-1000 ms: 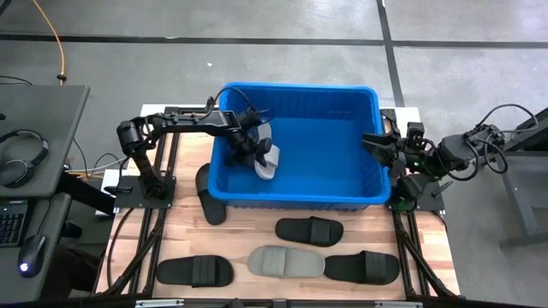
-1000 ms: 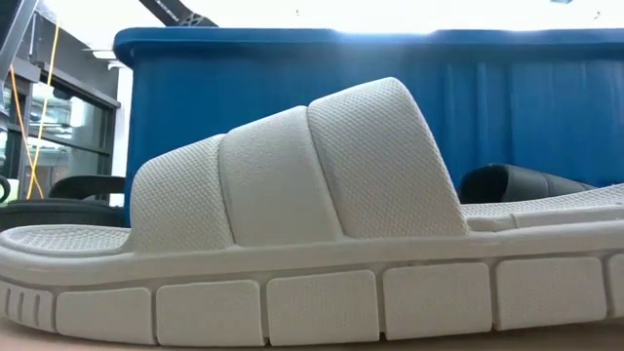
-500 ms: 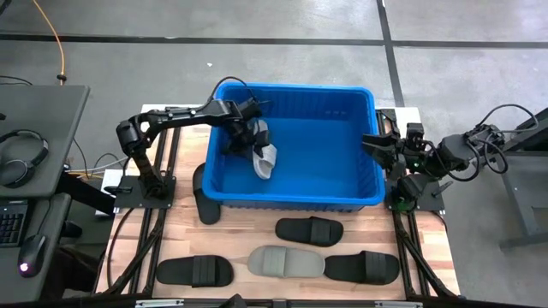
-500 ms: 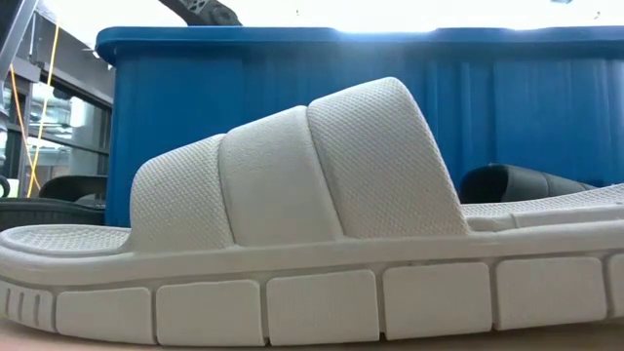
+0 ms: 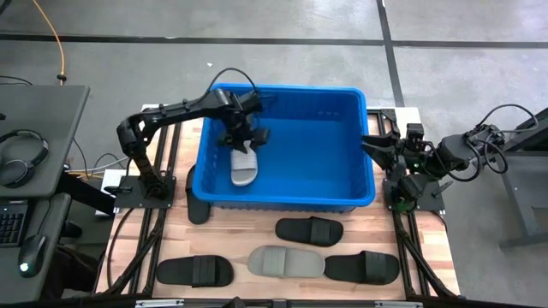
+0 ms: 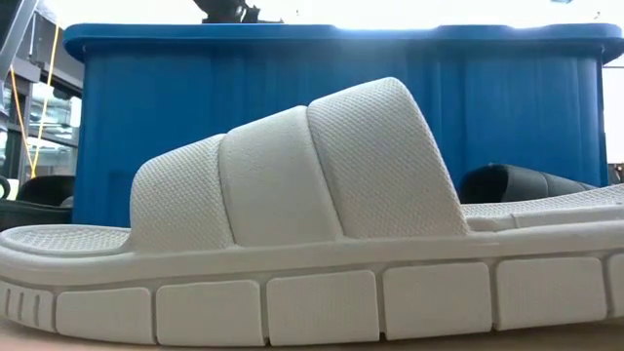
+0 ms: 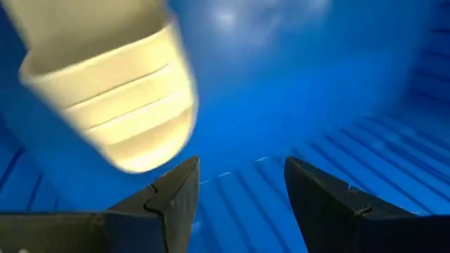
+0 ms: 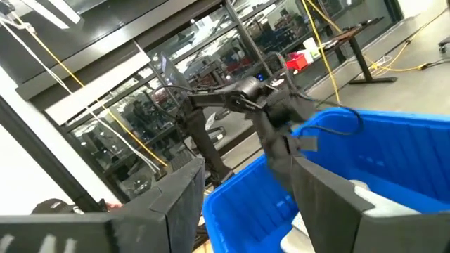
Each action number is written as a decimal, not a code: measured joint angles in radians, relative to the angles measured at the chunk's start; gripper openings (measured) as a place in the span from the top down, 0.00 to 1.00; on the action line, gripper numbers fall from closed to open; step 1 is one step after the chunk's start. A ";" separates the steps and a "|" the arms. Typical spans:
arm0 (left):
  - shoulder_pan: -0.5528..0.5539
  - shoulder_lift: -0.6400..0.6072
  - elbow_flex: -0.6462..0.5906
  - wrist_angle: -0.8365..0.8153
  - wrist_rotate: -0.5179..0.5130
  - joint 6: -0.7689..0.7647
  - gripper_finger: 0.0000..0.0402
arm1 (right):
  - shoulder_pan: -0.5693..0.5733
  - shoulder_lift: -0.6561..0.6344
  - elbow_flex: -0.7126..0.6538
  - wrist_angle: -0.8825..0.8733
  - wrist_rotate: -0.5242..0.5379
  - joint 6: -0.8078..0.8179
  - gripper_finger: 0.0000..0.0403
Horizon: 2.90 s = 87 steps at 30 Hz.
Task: Pick and place slides into bin
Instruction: Stack the gray slide on top of the gray slide in the blue bin
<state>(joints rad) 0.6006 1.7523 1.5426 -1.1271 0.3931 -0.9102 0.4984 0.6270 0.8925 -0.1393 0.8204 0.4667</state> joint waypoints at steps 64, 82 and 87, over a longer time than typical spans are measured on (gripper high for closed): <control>-1.060 -0.037 0.384 0.330 -1.013 0.148 0.51 | 0.517 0.353 0.001 -0.060 -0.124 0.888 0.60; -1.139 -0.073 0.384 0.256 -1.149 0.128 0.51 | 0.669 0.721 0.056 0.137 0.170 1.207 0.62; -1.173 -0.083 0.328 0.310 -1.290 0.039 0.51 | 0.667 0.796 0.056 0.128 0.150 1.306 0.62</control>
<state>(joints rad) -0.5722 1.6691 1.8704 -0.8174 -0.8968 -0.8709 1.1657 1.4228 0.9482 -0.0112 0.9708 1.7723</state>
